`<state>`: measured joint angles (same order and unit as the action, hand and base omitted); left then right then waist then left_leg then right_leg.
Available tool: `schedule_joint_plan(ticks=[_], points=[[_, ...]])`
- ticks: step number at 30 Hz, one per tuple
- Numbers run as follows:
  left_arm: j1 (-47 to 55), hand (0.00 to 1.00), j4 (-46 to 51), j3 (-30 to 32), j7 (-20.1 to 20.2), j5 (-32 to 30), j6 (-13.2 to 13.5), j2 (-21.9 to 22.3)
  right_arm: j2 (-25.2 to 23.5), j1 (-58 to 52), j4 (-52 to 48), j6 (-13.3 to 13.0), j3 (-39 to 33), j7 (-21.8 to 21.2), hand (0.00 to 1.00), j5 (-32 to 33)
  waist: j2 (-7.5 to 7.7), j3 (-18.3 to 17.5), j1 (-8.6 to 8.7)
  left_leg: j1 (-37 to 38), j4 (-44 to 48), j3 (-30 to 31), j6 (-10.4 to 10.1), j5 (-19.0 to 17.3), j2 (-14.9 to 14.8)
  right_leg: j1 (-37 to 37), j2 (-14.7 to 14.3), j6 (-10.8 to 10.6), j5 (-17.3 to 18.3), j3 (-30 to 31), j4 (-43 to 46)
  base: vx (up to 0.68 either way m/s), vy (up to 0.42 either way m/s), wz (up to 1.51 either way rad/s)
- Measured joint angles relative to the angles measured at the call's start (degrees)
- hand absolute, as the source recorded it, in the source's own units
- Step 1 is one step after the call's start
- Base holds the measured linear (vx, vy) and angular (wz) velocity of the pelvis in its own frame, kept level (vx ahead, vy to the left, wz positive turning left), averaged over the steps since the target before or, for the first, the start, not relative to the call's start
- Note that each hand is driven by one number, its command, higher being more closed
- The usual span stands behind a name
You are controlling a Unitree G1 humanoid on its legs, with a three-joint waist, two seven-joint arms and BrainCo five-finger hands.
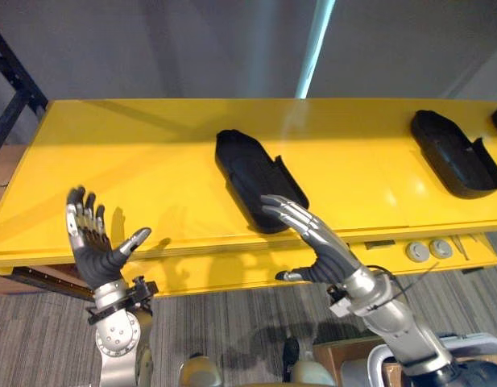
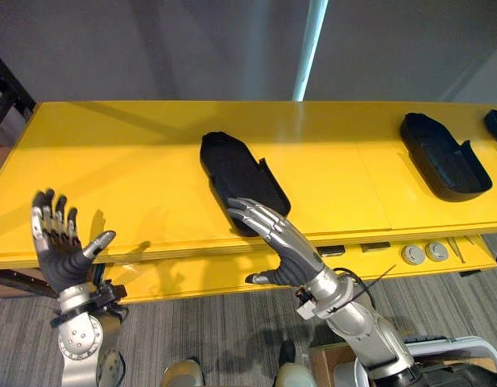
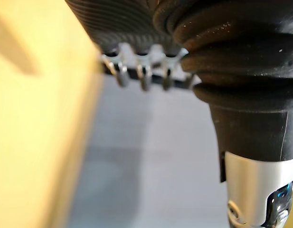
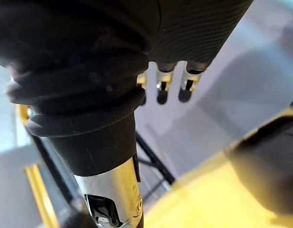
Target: Walk over and take plastic housings, then place them on the shelf
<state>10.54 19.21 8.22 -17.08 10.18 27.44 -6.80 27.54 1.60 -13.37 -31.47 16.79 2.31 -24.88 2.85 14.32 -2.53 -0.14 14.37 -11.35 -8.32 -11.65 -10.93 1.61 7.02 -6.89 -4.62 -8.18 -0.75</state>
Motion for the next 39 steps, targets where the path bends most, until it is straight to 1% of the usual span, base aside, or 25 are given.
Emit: schedule_joint_plan(ticks=[2, 5, 7, 8, 9, 10, 12, 13, 16, 17, 18, 19, 20, 21, 22, 23, 24, 25, 28, 29, 30, 31, 33, 35, 39], points=[[-1.89, 0.0, 1.8, 0.68, 1.13, 0.01, 0.55, -0.25, 0.04, 4.46, 6.02, 1.46, 1.58, 1.39, 0.0, -0.74, 0.28, 0.16, -0.64, -0.31, 0.02, 0.09, 0.06, 0.05, 0.19, -0.18, 0.17, 0.01, -0.22, -0.25, -0.13, -0.01, 0.01, 0.03], [-3.26, 0.0, 2.48, 0.57, 3.12, 0.07, 0.43, -1.57, 0.03, 8.74, 10.68, 2.65, 2.67, 2.4, 0.0, -0.77, 0.55, 0.55, -0.8, -1.27, 0.05, 1.32, 0.17, 0.45, 0.48, -0.76, 0.38, 0.04, -0.31, -1.25, -0.14, 0.0, 0.007, 0.15], [-4.03, 0.0, 2.75, 0.62, 4.36, 0.35, 0.22, -1.79, 0.03, 11.28, 13.6, 3.21, 2.76, 2.72, 0.0, -0.76, 0.6, 0.7, -1.55, -1.67, 0.12, 1.4, 0.2, 0.65, 0.46, -1.18, 0.3, 0.3, -0.62, -1.33, -0.17, 0.0, 0.002, 0.05], [-4.01, 0.0, 3.23, 0.59, 4.84, 0.62, -0.07, -1.76, 0.02, 12.55, 15.02, 3.34, 2.86, 2.77, 0.0, -0.72, 0.59, 0.73, -1.72, -1.97, 0.11, 1.44, 0.25, 0.73, 0.46, -1.49, 0.3, 0.39, -0.89, -1.38, -0.18, 0.0, 0.0, 0.0], [-4.01, 0.0, 3.4, 0.57, 5.21, 0.59, -0.33, -1.77, 0.0, 14.3, 16.94, 4.15, 3.33, 2.87, 0.0, -0.59, 0.52, 0.98, -1.99, -1.97, 0.09, 1.46, 0.32, 0.81, 0.46, -1.55, 0.28, 0.55, -1.29, -1.41, -0.28, 0.0, 0.0, 0.0], [-4.03, 0.0, 3.43, 0.54, 6.0, 0.58, -1.15, -1.77, -0.16, 15.37, 18.66, 5.09, 3.77, 2.89, 0.0, -0.14, 0.5, 0.98, -2.25, -1.95, 0.08, 1.48, 0.33, 0.81, 0.47, -1.54, 0.28, 0.83, -1.63, -1.52, -0.38, 0.0, 0.0, 0.0], [-4.0, 0.0, 3.69, 0.3, 7.04, 0.71, -2.52, -1.77, -0.41, 16.15, 20.39, 5.93, 3.7, 2.86, 0.0, 1.85, 0.5, 1.08, -2.87, -1.96, 0.06, 1.55, 0.37, 0.83, 0.47, -1.51, 0.27, 0.83, -2.16, -2.07, -0.47, 0.0, 0.0, 0.0], [-3.96, 0.0, 3.91, 0.19, 7.43, 0.75, -2.93, -1.79, -0.61, 17.0, 21.75, 6.81, 3.69, 2.76, 0.0, 2.34, 0.6, 1.29, -3.0, -1.97, 0.1, 1.63, 0.44, 0.87, 0.58, -1.39, 0.37, 0.79, -2.3, -2.63, -0.51, -0.03, 0.019, 0.03], [-3.9, 0.0, 4.11, 0.11, 8.98, 0.76, -3.64, -1.78, -0.74, 19.22, 25.43, 8.36, 3.53, 2.29, 0.0, 3.91, 0.61, 2.4, -3.18, -2.02, 0.15, 2.07, 0.78, 1.09, 1.17, -1.09, 0.92, 0.73, -2.34, -3.0, -0.51, -0.04, 0.024, 0.08], [-3.84, 0.0, 4.18, 0.05, 9.42, 0.79, -4.02, -1.78, -0.75, 19.68, 25.93, 9.72, 3.41, 1.3, 0.0, 5.39, 0.47, 3.0, -3.18, -2.07, 0.16, 2.37, 0.91, 1.16, 1.51, -0.86, 1.2, 0.73, -2.34, -3.14, -0.65, -0.07, 0.033, 0.13], [-3.83, 0.0, 4.18, 0.02, 9.6, 0.84, -4.11, -1.77, -0.77, 19.71, 25.99, 10.3, 3.36, 0.76, 0.0, 6.68, 0.34, 3.3, -3.18, -2.13, 0.15, 2.56, 0.93, 1.17, 1.62, -0.68, 1.3, 0.71, -2.35, -3.38, -0.74, -0.07, 0.024, 0.13], [-3.75, 0.0, 4.3, 0.03, 10.15, 1.75, -4.36, -1.77, -1.38, 19.73, 25.99, 11.69, 2.17, -1.12, 0.0, 10.28, 0.18, 3.81, -3.18, -2.26, 0.22, 2.78, 0.99, 1.2, 1.75, -0.49, 1.47, 0.7, -2.35, -4.17, -0.79, -0.04, 0.003, 0.1], [-3.75, 0.0, 4.34, 0.02, 10.47, 2.78, -4.7, -1.75, -1.69, 19.82, 25.99, 12.46, 1.53, -1.86, 0.0, 11.63, 0.18, 3.81, -3.15, -2.42, 0.27, 2.81, 1.03, 1.22, 1.82, -0.49, 1.52, 0.7, -2.35, -4.32, -0.87, -0.05, 0.002, 0.09], [-3.76, 0.0, 4.4, 0.04, 10.66, 3.51, -5.37, -1.75, -1.93, 20.32, 26.02, 14.12, 0.67, -3.22, 0.0, 13.38, 0.16, 3.82, -3.14, -2.66, 0.41, 2.81, 1.06, 1.25, 1.87, -0.53, 1.57, 0.7, -2.35, -4.45, -0.92, -0.04, 0.003, 0.06], [-3.74, 0.0, 4.44, 0.04, 10.88, 3.5, -6.18, -1.73, -2.16, 21.08, 26.21, 15.95, -0.08, -4.41, 0.0, 14.05, 0.14, 3.84, -3.16, -2.94, 0.85, 2.9, 1.07, 1.24, 1.86, -0.58, 1.57, 0.7, -2.35, -4.51, -0.92, -0.04, 0.007, 0.03], [-3.65, 0.0, 4.44, 0.04, 10.96, 3.49, -6.49, -1.69, -2.37, 21.64, 26.53, 16.77, -0.35, -4.97, 0.0, 14.08, 0.14, 3.87, -3.16, -2.98, 1.06, 2.89, 1.08, 1.24, 1.86, -0.58, 1.57, 0.7, -2.35, -4.51, -0.92, -0.03, 0.006, -0.01], [-3.49, 0.0, 4.45, -0.02, 11.06, 3.47, -6.76, -1.55, -2.62, 22.75, 27.43, 18.29, -0.51, -5.52, 0.0, 14.07, 0.12, 3.89, -3.16, -2.99, 1.21, 2.82, 1.08, 1.23, 1.86, -0.57, 1.61, 0.69, -2.35, -4.51, -0.92, -0.03, 0.006, -0.03], [-3.44, 0.0, 4.46, -0.01, 11.08, 3.46, -6.83, -1.53, -2.77, 23.18, 27.77, 18.97, -0.67, -5.91, 0.0, 14.07, 0.1, 3.9, -3.16, -2.99, 1.25, 2.82, 1.08, 1.23, 1.87, -0.57, 1.63, 0.69, -2.35, -4.51, -0.91, -0.03, 0.004, -0.03], [-2.86, 0.0, 4.81, 0.0, 11.08, 3.37, -7.15, -1.13, -3.79, 24.95, 28.86, 22.96, -2.33, -7.03, 0.0, 15.19, -0.24, 4.32, -3.18, -2.98, 1.75, 2.85, 1.12, 1.21, 1.88, -0.31, 1.7, 0.68, -2.32, -4.57, -0.89, -0.04, 0.007, -0.01], [-2.75, 0.0, 5.09, 0.0, 11.07, 3.37, -7.25, -1.01, -3.96, 25.44, 29.14, 23.58, -2.8, -7.21, 0.0, 15.19, -0.37, 4.73, -3.16, -2.92, 1.91, 2.87, 1.17, 1.17, 1.89, -0.15, 1.72, 0.67, -2.31, -4.58, -0.88, -0.05, 0.012, -0.01], [-2.62, 0.0, 5.83, -0.01, 11.07, 3.37, -7.56, -0.69, -4.12, 26.57, 29.53, 25.21, -3.48, -7.13, 0.0, 15.19, -0.48, 5.5, -3.11, -2.92, 2.06, 2.84, 1.18, 1.17, 1.94, -0.1, 1.81, 0.67, -2.31, -4.6, -0.87, -0.05, 0.01, -0.01], [-2.62, 0.0, 6.14, -0.01, 11.03, 3.37, -7.62, -0.43, -4.32, 27.06, 29.64, 25.77, -4.07, -7.12, 0.0, 15.19, -0.55, 5.84, -3.12, -2.93, 2.09, 2.85, 1.18, 1.17, 1.96, -0.1, 1.84, 0.66, -2.31, -4.61, -0.82, -0.07, 0.011, 0.0], [-2.43, 0.0, 6.74, -0.09, 10.88, 3.37, -7.92, 0.83, -5.42, 28.52, 30.55, 28.63, -5.56, -5.8, 0.0, 15.32, -0.5, 6.25, -3.14, -2.93, 2.08, 2.85, 1.18, 1.2, 1.99, -0.14, 1.89, 0.65, -2.3, -4.7, -0.79, -0.05, 0.005, 0.0], [-2.35, 0.0, 6.76, -0.41, 10.69, 3.37, -8.61, 0.91, -6.26, 29.0, 31.1, 29.9, -6.64, -5.12, 0.0, 15.12, -0.51, 6.25, -3.15, -2.97, 2.08, 2.85, 1.16, 1.23, 1.99, -0.18, 1.91, 0.66, -2.29, -4.75, -0.77, 0.0, 0.0, 0.0], [-2.08, 0.0, 6.77, -0.66, 10.46, 3.37, -8.86, 1.29, -7.2, 29.77, 32.73, 30.2, -7.81, -3.48, 0.0, 14.28, -0.51, 6.25, -3.11, -2.98, 2.1, 2.83, 1.16, 1.24, 2.01, -0.23, 1.93, 0.65, -2.28, -4.82, -0.77, 0.0, 0.0, 0.0]])
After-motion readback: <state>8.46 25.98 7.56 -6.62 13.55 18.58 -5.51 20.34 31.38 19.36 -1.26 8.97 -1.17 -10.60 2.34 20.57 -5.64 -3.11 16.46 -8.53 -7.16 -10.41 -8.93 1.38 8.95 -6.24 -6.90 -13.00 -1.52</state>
